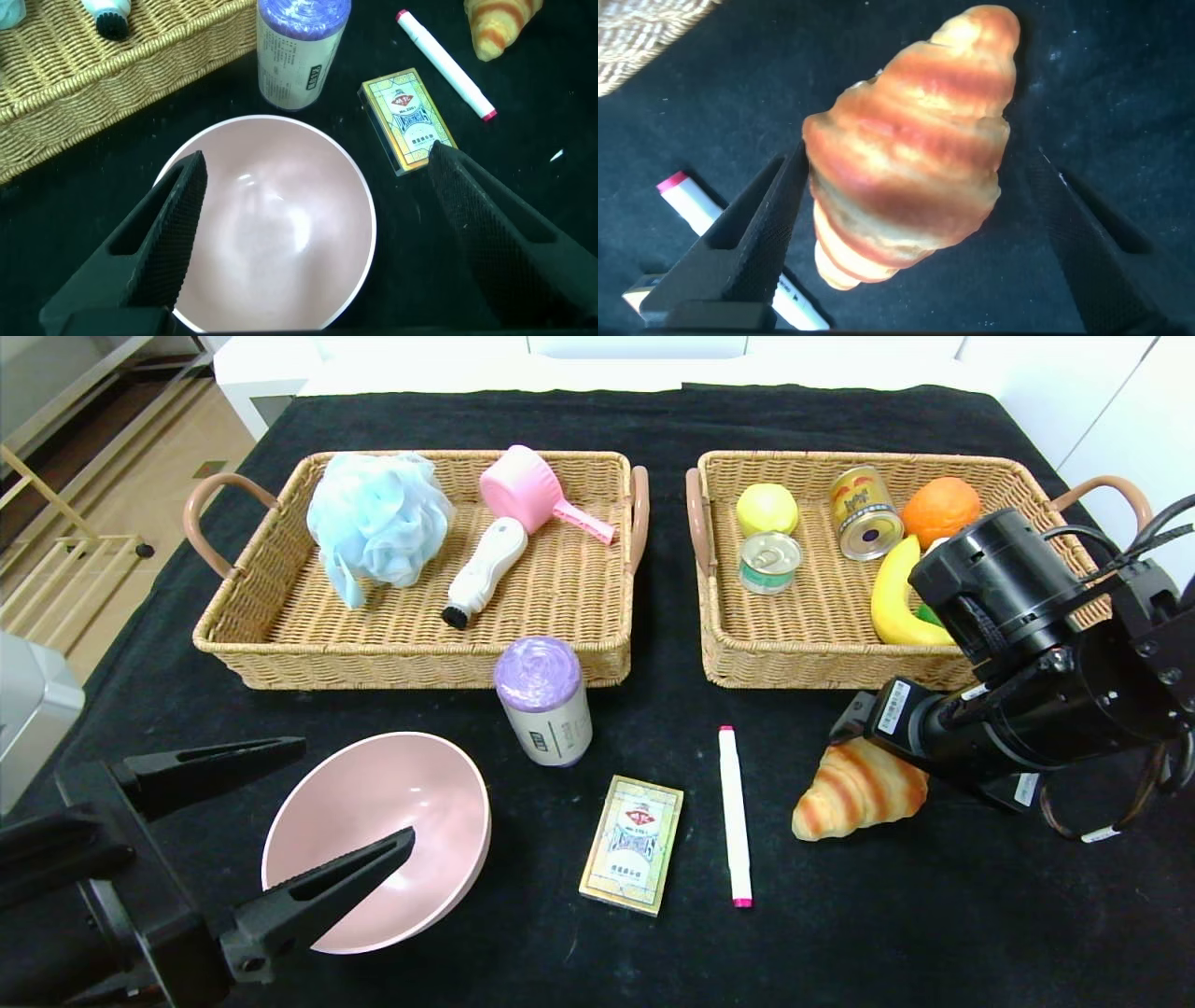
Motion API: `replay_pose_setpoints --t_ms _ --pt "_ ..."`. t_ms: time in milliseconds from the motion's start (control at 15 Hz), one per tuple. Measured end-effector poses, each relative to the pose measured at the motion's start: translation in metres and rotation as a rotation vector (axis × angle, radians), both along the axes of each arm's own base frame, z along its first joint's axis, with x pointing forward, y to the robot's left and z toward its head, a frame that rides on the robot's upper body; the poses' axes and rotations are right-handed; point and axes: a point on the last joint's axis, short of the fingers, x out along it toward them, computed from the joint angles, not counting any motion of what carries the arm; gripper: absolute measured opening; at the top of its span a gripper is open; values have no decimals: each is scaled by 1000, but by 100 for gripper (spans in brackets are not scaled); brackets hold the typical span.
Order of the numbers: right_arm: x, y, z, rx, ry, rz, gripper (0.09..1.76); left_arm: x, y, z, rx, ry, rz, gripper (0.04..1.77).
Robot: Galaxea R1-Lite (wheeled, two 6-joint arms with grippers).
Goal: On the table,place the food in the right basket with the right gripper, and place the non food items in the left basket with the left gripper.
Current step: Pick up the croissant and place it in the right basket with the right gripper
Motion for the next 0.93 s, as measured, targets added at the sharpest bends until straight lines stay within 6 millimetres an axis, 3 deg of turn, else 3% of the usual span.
replay_pose_setpoints --t_ms 933 --pt "8 5 -9 -10 16 2 171 -1 0 0 -1 -2 0 172"
